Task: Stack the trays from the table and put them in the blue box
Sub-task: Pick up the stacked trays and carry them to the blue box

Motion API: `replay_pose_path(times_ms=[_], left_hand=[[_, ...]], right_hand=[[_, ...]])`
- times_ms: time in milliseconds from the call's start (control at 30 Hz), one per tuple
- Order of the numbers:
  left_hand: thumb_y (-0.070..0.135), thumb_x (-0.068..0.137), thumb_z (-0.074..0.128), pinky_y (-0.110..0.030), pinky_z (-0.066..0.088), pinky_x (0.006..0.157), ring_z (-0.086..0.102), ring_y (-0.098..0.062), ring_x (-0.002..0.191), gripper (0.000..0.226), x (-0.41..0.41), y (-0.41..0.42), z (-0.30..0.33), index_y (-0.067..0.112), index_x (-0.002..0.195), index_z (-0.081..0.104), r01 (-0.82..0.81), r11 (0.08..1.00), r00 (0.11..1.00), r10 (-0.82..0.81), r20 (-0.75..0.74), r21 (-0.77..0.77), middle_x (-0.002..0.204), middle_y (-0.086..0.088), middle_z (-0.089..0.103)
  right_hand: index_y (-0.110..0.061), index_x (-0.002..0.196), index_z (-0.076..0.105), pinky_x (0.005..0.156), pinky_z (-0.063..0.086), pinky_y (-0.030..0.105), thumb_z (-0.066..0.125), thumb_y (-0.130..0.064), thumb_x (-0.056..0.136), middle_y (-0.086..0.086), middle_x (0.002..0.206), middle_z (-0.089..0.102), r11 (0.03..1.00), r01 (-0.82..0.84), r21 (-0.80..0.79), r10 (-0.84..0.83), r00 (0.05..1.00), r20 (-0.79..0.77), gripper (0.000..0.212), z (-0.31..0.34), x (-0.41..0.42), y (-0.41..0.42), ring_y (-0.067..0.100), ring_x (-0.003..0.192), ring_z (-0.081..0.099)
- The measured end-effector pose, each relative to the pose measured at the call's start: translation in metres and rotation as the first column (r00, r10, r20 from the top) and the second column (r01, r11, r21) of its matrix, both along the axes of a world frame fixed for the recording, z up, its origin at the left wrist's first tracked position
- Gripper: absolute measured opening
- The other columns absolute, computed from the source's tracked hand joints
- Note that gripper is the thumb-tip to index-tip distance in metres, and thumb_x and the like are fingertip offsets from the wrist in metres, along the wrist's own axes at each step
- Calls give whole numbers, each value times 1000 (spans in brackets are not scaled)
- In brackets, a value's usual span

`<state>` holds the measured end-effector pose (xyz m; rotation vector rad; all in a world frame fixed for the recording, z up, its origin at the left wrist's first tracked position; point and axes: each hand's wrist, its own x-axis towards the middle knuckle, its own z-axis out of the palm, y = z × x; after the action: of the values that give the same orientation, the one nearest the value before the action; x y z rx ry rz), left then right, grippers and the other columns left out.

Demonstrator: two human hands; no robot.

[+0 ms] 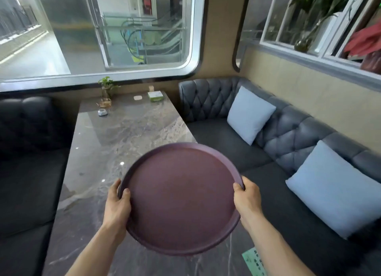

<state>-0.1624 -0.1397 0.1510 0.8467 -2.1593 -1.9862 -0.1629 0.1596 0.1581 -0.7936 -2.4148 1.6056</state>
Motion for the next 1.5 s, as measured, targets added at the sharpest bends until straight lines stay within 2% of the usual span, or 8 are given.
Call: replay_pose_path(times_ms=[233, 333, 467, 933, 1100, 1233, 1300, 1500], left_hand=[[15, 97, 39, -38, 48, 87, 62, -33, 107, 40, -4, -57, 144, 17, 133, 55, -99, 989, 971, 72, -229, -109, 122, -13, 65], [10, 97, 37, -27, 46, 66, 60, -20, 81, 34, 1, -78, 197, 16, 120, 60, -126, 986, 944, 86, -318, -106, 107, -9, 66], [7, 95, 37, -22, 44, 59, 58, -17, 77, 32, 8, -101, 245, 19, 111, 62, -165, 981, 914, 115, -389, -98, 102, -7, 67], [6, 91, 39, -43, 54, 90, 66, -32, 98, 41, 39, -90, 287, 12, 124, 63, -123, 992, 916, 100, -389, -35, 109, -12, 70], [7, 95, 36, -40, 53, 87, 65, -33, 99, 40, 39, -36, 289, 14, 123, 63, -35, 999, 921, 26, -388, -16, 110, -12, 69], [5, 95, 37, -42, 51, 87, 64, -36, 98, 38, 36, 39, 286, 9, 124, 62, 60, 998, 913, -59, -404, -10, 110, -17, 68], [4, 95, 37, -41, 50, 87, 62, -33, 96, 36, 40, 89, 284, 9, 120, 62, 124, 992, 905, -123, -408, -25, 107, -16, 67], [4, 94, 40, -39, 46, 96, 61, -34, 109, 37, 61, 267, 283, 6, 125, 61, 370, 927, 828, -361, -430, -65, 117, -13, 66]], right_hand=[[-16, 152, 28, 116, 31, 44, 43, -32, 101, 5, 158, 32, 987, -147, 57, 154, 978, -143, 56, 147, -27, -59, 27, 144, 33], [-21, 152, 27, 115, 34, 47, 49, -35, 99, 4, 158, 33, 977, -207, 52, 213, 955, -205, 59, 197, -26, -81, 29, 143, 35], [-19, 148, 36, 110, 41, 47, 54, -34, 96, 6, 151, 44, 979, -187, 76, 201, 943, -264, 57, 244, -22, -103, 31, 135, 45], [-13, 132, 54, 84, 48, 36, 56, -31, 95, 6, 124, 62, 989, -116, 89, 140, 931, -339, 41, 294, 13, -88, 27, 104, 60], [-17, 134, 54, 93, 48, 40, 58, -35, 92, 5, 129, 61, 998, -34, 44, 48, 939, -342, 46, 293, 34, -35, 30, 114, 59], [-11, 95, 63, 65, 44, 33, 55, -29, 91, 0, 79, 61, 995, 71, 71, -41, 932, -360, 20, 297, 66, 40, 24, 76, 58], [-11, 93, 67, 58, 42, 29, 55, -29, 91, 1, 78, 64, 981, 161, 105, -113, 925, -362, 21, 302, 94, 87, 21, 70, 58], [-22, 85, 66, 85, 56, 43, 57, -31, 90, 4, 88, 69, 893, 441, 88, -380, 845, -377, 13, 309, 203, 238, 28, 84, 65]])
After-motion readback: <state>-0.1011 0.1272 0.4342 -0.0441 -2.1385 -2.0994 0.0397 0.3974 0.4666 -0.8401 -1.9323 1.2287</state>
